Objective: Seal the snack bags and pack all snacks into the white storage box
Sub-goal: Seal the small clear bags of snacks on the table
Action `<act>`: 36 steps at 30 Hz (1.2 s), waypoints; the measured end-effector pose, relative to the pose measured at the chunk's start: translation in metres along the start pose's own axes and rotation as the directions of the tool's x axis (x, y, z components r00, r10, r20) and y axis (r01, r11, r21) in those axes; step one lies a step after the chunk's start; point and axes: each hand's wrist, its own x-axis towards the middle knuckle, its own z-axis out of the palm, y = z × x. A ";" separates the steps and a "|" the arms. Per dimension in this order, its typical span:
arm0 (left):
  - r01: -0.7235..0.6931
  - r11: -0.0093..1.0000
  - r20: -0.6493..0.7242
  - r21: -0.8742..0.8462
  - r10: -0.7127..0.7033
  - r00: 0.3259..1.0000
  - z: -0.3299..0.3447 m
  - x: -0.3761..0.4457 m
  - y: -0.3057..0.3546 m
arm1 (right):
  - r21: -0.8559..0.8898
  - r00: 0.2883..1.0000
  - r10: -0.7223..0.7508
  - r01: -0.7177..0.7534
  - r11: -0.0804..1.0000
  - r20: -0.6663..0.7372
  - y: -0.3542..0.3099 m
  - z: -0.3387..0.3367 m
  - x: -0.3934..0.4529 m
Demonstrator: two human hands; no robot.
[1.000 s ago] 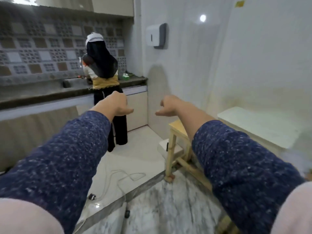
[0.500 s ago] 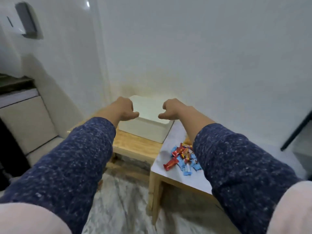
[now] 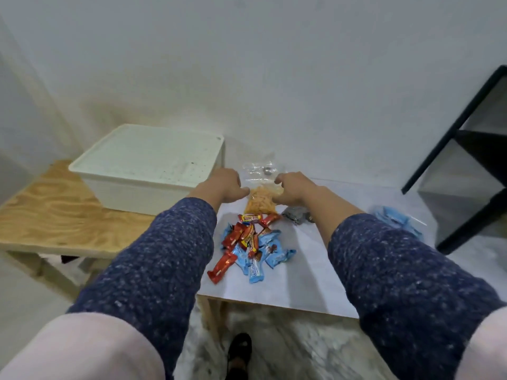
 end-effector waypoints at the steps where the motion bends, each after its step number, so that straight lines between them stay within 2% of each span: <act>1: 0.003 1.000 0.024 -0.026 -0.002 1.000 0.007 0.018 -0.002 | 0.012 1.000 0.018 -0.018 1.000 0.011 0.005 0.004 0.015; 6: 0.011 0.987 0.099 -0.158 0.005 0.995 0.039 0.107 -0.018 | 0.075 0.994 0.106 -0.109 0.991 0.036 0.022 0.017 0.095; 11: 0.040 0.959 0.131 -0.279 -0.003 0.991 0.067 0.186 -0.040 | 0.131 0.993 0.120 -0.122 0.984 0.023 0.029 0.034 0.174; 13: 0.060 0.940 0.124 -0.337 -0.018 0.992 0.079 0.207 -0.044 | 0.188 0.991 0.128 -0.131 0.973 0.025 0.033 0.043 0.199; 17: -0.001 0.903 0.075 -0.429 0.036 0.997 0.094 0.238 -0.045 | 0.327 0.983 0.184 -0.169 0.930 -0.015 0.038 0.051 0.229; 20: 0.026 0.849 0.060 -0.528 0.006 0.998 0.094 0.248 -0.042 | 0.407 0.981 0.189 -0.157 0.900 -0.040 0.042 0.051 0.243; 23: 0.093 0.750 0.042 -0.655 -0.086 0.995 0.090 0.250 -0.041 | 0.517 0.964 0.241 -0.150 0.842 -0.112 0.044 0.044 0.248; 26: 0.075 0.647 -0.011 -0.759 -0.128 0.992 0.082 0.246 -0.040 | 0.618 0.945 0.292 -0.141 0.774 -0.150 0.046 0.031 0.245; 32: -0.079 0.381 -0.173 -0.921 -0.221 0.960 0.050 0.232 -0.026 | 0.857 0.906 0.398 -0.086 0.509 -0.146 0.047 0.005 0.225; 36: -0.223 0.203 -0.269 -0.953 -0.235 0.934 0.016 0.216 -0.008 | 0.953 0.882 0.437 0.041 0.301 -0.176 0.048 -0.019 0.206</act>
